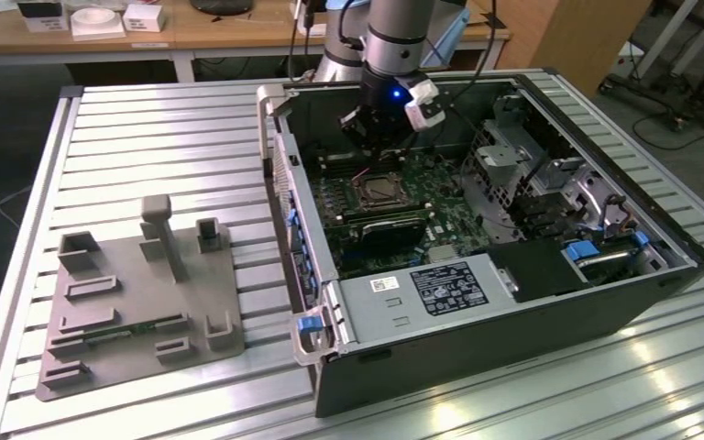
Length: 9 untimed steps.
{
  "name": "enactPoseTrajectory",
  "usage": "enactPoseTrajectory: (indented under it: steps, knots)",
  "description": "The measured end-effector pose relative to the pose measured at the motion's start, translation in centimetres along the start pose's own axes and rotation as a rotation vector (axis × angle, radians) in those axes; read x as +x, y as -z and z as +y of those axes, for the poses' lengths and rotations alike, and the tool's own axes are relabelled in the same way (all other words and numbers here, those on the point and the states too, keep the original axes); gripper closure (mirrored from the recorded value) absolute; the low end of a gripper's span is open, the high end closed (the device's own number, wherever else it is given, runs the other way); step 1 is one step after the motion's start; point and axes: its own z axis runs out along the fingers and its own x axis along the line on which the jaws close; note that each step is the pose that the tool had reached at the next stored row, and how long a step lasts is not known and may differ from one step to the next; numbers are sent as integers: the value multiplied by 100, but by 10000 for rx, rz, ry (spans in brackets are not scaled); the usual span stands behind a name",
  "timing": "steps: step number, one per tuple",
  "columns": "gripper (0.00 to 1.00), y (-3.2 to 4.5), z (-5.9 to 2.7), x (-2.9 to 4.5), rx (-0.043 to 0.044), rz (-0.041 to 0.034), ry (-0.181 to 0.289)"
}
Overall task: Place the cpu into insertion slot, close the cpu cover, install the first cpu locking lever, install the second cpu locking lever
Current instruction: 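Install the first cpu locking lever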
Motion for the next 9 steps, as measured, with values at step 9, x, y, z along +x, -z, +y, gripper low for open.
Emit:
enactPoseTrajectory:
  steps: [9]
  knots:
    - [90, -11, 1, -47, 2, 1, -2]
